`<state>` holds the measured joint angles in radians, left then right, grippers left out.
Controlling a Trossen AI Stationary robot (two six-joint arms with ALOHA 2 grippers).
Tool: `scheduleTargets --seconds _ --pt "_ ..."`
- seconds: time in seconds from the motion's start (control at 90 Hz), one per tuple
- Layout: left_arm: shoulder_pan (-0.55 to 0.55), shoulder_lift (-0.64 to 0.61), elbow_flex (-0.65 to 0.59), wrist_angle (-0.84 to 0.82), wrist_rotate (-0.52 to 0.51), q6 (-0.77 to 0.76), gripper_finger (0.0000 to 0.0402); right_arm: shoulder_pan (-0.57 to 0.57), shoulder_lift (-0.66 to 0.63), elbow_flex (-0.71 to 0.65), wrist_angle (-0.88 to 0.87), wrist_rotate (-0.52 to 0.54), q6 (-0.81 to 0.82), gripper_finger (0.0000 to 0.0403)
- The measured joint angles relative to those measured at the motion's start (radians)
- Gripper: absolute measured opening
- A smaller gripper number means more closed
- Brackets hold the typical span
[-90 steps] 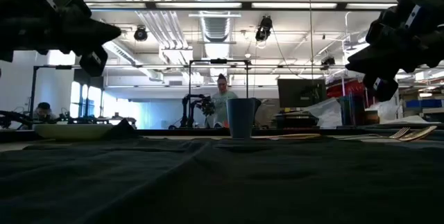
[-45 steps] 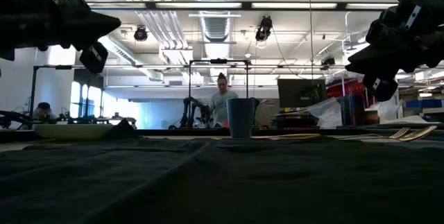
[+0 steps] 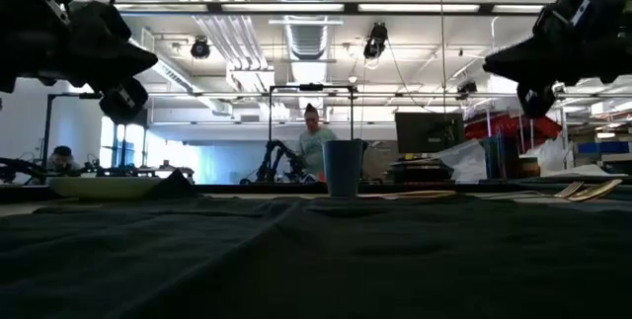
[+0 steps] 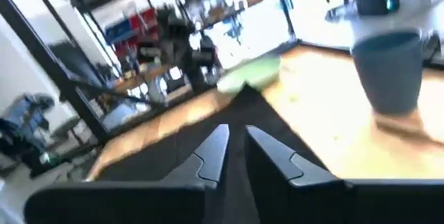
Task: Set table place
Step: Adjust the green plate
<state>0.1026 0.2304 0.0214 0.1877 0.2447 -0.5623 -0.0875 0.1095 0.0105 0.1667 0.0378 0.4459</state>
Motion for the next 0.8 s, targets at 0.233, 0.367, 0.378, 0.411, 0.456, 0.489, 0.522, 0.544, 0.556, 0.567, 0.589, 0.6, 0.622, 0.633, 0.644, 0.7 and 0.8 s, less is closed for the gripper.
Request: scheduleTargets --seconds 0.233,0.367,0.378,0.411,0.456,0.489,0.522,0.544,0.556,0.567,0.589,0.6,0.622,0.633,0.644,0.7,0.8 --pt "0.006 -0.028 0.262 -0.08 -0.051 0.006 0.0 0.0 -0.023 0.199 0.079 0.017 0.029 0.0028" --pt "0.006 0.037 0.558 -0.345 -0.124 0.149 0.0 0.0 0.078 0.447 -0.069 0.011 -0.011 0.0033" --pt "0.006 0.045 0.582 -0.365 -0.131 0.159 0.0 0.0 0.09 0.469 -0.081 0.01 -0.011 0.0034" --pt "0.006 0.069 0.656 -0.421 -0.15 0.189 0.0 0.0 0.127 0.534 -0.12 0.009 -0.012 0.0035" --pt "0.006 0.106 0.752 -0.479 -0.17 0.23 0.0 0.0 0.179 0.62 -0.177 0.007 -0.016 0.0038" --pt "0.006 0.134 0.821 -0.518 -0.18 0.26 0.0 0.0 0.223 0.688 -0.217 0.002 -0.023 0.004" --pt "0.006 0.161 0.883 -0.558 -0.19 0.287 0.0 0.0 0.266 0.748 -0.257 -0.013 -0.041 0.0042" --pt "0.006 0.18 0.919 -0.588 -0.2 0.304 0.0 0.0 0.298 0.786 -0.288 -0.022 -0.051 0.0044" --pt "0.006 0.19 0.937 -0.604 -0.204 0.312 0.0 0.0 0.315 0.805 -0.305 -0.028 -0.056 0.0045" --pt "0.006 0.2 0.954 -0.619 -0.208 0.318 0.0 0.0 0.331 0.822 -0.32 -0.032 -0.062 0.0045" --pt "0.006 0.221 0.987 -0.646 -0.218 0.33 0.0 0.0 0.361 0.854 -0.347 -0.038 -0.073 0.0047" --pt "0.006 0.232 1.001 -0.659 -0.223 0.335 0.0 0.0 0.376 0.869 -0.361 -0.039 -0.076 0.0048" --pt "0.006 0.25 1.026 -0.682 -0.236 0.343 0.0 0.0 0.406 0.898 -0.39 -0.04 -0.085 0.0049" --pt "0.006 0.26 1.038 -0.695 -0.243 0.347 0.0 0.0 0.421 0.911 -0.403 -0.041 -0.089 0.0049" --pt "0.006 0.269 1.05 -0.71 -0.25 0.35 0.0 0.0 0.435 0.925 -0.415 -0.042 -0.094 0.005" --pt "0.006 0.313 1.092 -0.78 -0.286 0.364 0.0 0.0 0.506 0.984 -0.47 -0.042 -0.112 0.0052" --pt "0.006 0.374 1.122 -0.876 -0.358 0.371 0.0 0.0 0.6 1.063 -0.567 -0.042 -0.133 0.0055"
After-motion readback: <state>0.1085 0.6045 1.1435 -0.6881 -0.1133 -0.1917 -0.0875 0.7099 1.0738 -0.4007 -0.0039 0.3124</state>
